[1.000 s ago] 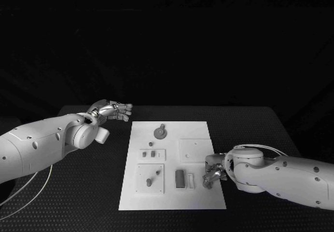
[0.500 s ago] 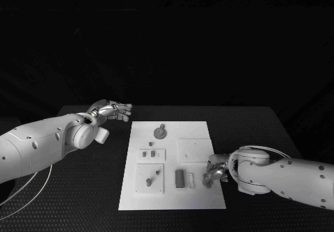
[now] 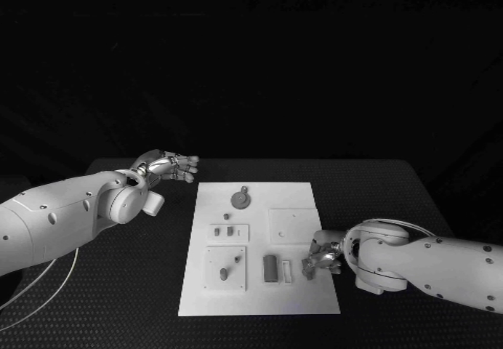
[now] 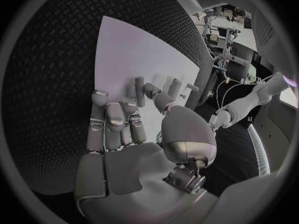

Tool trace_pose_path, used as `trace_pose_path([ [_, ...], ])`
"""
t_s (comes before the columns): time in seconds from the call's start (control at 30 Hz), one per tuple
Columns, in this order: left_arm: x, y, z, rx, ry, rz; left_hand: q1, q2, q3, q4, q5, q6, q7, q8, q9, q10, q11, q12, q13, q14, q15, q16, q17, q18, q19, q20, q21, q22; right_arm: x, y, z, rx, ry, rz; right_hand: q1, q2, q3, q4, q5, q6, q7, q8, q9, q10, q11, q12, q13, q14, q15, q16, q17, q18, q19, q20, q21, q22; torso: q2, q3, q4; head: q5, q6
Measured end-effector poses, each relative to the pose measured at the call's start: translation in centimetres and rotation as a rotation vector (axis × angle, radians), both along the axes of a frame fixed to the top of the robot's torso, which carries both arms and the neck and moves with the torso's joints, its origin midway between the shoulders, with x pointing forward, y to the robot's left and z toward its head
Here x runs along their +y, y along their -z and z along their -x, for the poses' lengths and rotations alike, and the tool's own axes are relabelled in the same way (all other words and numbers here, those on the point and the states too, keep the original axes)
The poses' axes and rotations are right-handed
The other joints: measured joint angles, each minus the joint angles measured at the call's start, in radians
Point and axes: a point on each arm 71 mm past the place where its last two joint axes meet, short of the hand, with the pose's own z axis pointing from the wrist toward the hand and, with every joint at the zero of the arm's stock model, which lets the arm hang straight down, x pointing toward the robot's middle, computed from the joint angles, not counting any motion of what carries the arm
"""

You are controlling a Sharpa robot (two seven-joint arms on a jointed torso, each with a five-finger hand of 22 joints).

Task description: Assemble the parts on the task board

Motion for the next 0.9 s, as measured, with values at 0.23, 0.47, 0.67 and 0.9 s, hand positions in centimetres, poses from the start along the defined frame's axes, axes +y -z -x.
trace_pose_path([
  [0.23,0.0,0.0,0.0,0.0,0.0,0.0,0.0,0.0,0.0,0.0,0.0,0.0,0.0,0.0,0.0,0.0,0.0,0.0,0.0,0.0,0.0,0.0,0.001,0.0,0.0,0.0,0.0,0.0,0.7,0.0,0.3,0.012,0.006,-0.029,0.004,0.004,0.0,0.0,-0.001,-0.002,0.002,0.003,-0.018,0.0,0.0,0.0,0.0,0.0,0.0,0.0,0.0,0.0,0.0,0.0,0.0,0.0,0.0,0.0,0.0001,0.001,0.001],
  [0.47,0.0,0.0,0.0,0.001,0.0,-0.001,0.0,0.0,0.0,0.0,0.0,0.0,0.0,0.0,0.0,0.0,0.0,0.0,0.0,0.0,0.0,0.0,0.001,0.0,0.0,0.0,0.0,0.001,1.9,0.2,0.3,0.041,-0.001,-0.054,0.009,0.009,0.0,0.0,-0.001,-0.009,0.009,0.007,-0.016,0.0,0.0,0.0,0.0,0.0,0.0,0.0,0.0,0.0,0.004,-0.003,0.0,0.0,0.0,0.0004,-0.0001,0.002,0.0],
  [0.67,-0.1,0.0,0.0,0.002,0.002,-0.001,0.0,0.0,0.0,0.0,0.0,-0.002,-0.002,0.0,0.0,0.0,0.0,0.0,-0.001,0.0,0.0,0.0,0.002,0.0,0.0,0.0,0.0,0.001,2.8,0.3,0.3,0.062,-0.012,-0.065,0.009,0.009,-0.003,0.0,-0.004,-0.01,0.01,0.01,-0.017,0.0,0.0,0.0,0.0,0.0,0.0,0.0,0.0,0.0,0.004,-0.003,0.0,0.0,0.0,0.0002,-0.0002,0.001,0.0],
  [0.9,-0.1,0.0,0.0,0.003,0.001,-0.001,0.0,0.0,0.0,0.0,0.0,-0.003,-0.003,0.0,0.0,0.0,0.0,0.0,-0.001,0.0,0.0,0.0,0.002,0.0,0.0,0.0,0.0,0.001,2.9,0.3,0.4,0.065,-0.008,-0.074,0.01,0.01,-0.003,0.0,-0.004,-0.011,0.011,0.009,-0.018,-0.002,-0.002,0.0,0.0,0.0,0.0,0.0,0.0,0.0,0.004,-0.003,0.0,0.0,0.0,0.0002,0.0003,0.001,-0.002],
])
